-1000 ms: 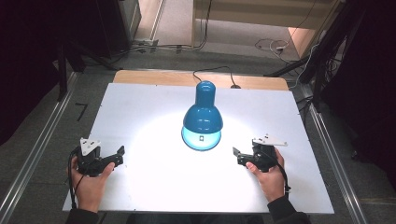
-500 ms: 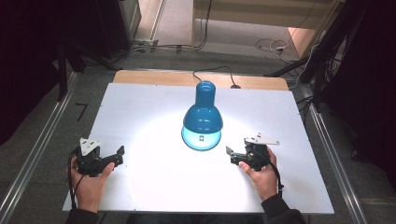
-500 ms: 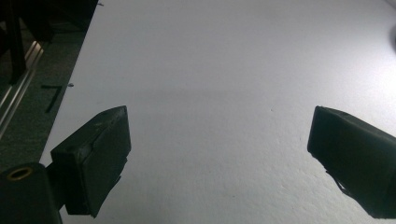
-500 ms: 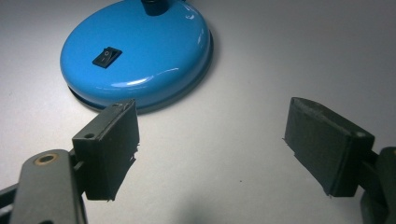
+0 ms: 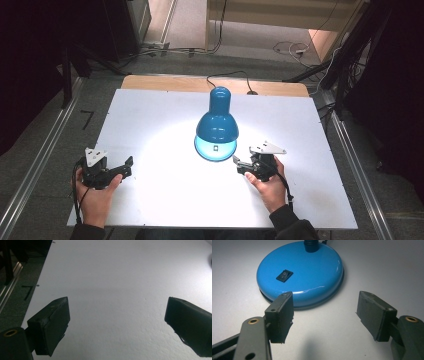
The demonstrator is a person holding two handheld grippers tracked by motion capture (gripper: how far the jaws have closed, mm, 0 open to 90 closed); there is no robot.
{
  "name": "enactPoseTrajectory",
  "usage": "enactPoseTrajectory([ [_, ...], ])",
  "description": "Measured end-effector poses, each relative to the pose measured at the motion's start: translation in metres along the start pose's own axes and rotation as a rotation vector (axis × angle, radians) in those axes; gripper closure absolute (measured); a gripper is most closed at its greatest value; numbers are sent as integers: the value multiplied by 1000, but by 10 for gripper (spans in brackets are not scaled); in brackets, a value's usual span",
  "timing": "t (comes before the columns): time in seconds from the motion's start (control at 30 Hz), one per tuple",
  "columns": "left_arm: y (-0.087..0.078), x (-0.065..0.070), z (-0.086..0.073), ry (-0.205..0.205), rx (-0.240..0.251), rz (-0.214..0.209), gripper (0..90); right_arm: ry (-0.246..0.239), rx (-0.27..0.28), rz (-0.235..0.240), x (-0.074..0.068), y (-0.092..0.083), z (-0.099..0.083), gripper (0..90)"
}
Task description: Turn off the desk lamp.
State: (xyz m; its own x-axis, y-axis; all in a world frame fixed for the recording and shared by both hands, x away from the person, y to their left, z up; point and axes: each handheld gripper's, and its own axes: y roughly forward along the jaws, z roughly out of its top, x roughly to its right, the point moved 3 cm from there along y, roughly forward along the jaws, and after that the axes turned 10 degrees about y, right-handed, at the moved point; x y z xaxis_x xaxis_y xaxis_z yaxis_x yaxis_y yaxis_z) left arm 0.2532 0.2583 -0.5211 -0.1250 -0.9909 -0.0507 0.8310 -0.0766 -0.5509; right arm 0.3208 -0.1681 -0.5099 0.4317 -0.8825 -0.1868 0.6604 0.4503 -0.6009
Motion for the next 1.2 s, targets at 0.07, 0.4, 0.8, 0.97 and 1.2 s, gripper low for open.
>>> enactPoseTrajectory([
  [0.07, 0, 0, 0, 0, 0, -1, 67, 3, 2, 7, -3, 2, 0, 332],
  [0.4, 0, 0, 0, -1, 1, -2, 67, 12, 2, 17, -12, 10, -1, 479],
  [0.8, 0, 0, 0, -1, 3, -3, 70, 0, 15, 25, -19, 17, -1, 628],
  [0.97, 0, 0, 0, 0, 3, -3, 70, -16, 22, 41, -24, 19, -2, 765],
  [1.2, 0, 0, 0, -2, 4, -4, 70, -18, 47, 51, -29, 22, 0, 873],
])
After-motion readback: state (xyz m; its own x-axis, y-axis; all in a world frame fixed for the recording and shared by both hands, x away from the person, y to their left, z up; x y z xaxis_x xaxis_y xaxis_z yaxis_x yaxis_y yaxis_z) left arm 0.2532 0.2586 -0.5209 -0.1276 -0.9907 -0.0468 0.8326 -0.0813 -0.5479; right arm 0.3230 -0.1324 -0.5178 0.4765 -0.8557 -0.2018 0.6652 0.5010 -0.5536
